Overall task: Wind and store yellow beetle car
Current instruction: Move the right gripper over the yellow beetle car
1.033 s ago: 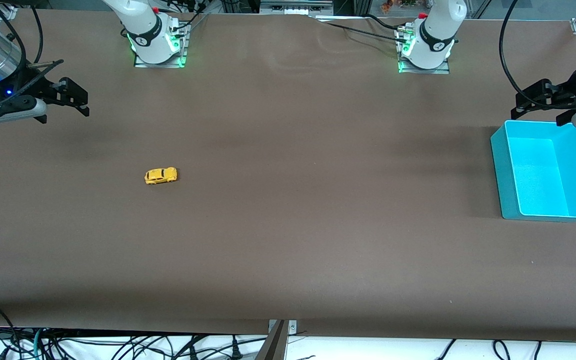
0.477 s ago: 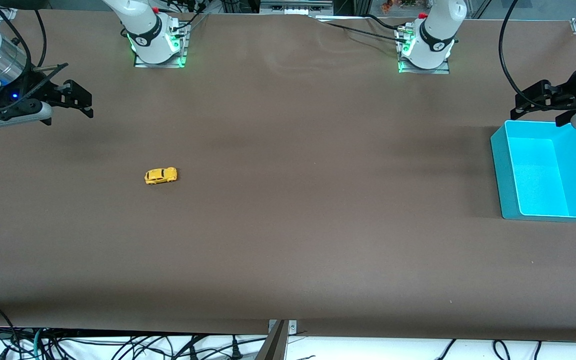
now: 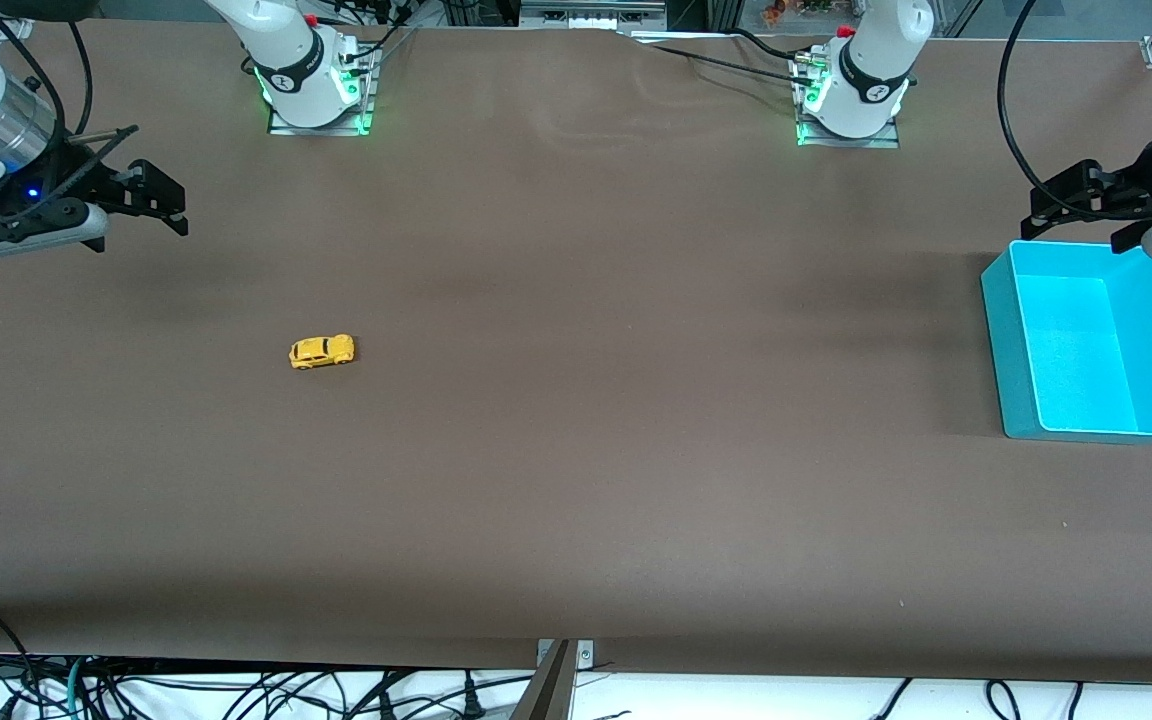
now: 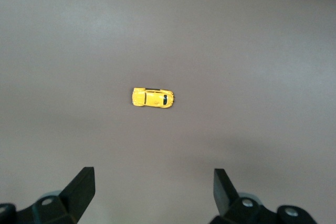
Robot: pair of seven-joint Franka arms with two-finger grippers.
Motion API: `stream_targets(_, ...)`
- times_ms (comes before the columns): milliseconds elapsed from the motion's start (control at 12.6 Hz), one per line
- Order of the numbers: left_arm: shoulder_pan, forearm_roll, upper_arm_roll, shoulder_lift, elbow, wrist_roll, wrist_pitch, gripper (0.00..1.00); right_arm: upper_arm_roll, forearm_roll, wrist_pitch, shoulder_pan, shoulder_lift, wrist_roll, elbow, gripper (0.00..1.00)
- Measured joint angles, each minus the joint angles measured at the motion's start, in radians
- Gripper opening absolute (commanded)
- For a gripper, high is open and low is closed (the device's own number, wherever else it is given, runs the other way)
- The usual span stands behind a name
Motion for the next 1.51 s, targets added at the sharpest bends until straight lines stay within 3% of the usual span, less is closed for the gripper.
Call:
stream_targets(397, 0.0, 0.0, 0.0, 0.0, 0.0, 0.0, 0.0, 1.0, 0.019, 0.001, 0.015, 0.013, 0.035, -0.037, 0.0, 1.0)
stream_targets(795, 0.0, 0.0, 0.0, 0.0, 0.0, 0.0, 0.0, 1.0, 0.021, 0.006, 0.046, 0.013, 0.079, -0.278, -0.014, 1.0)
stream_targets(1113, 0.0, 0.0, 0.0, 0.001, 0.0, 0.0, 0.0, 1.0, 0.028, 0.006, 0.107, 0.014, 0.085, -0.532, -0.105, 1.0)
stream_targets(1510, 0.0, 0.0, 0.0, 0.001, 0.0, 0.0, 0.0, 1.0, 0.028, 0.006, 0.304, 0.013, 0.12, -0.883, -0.265, 1.0)
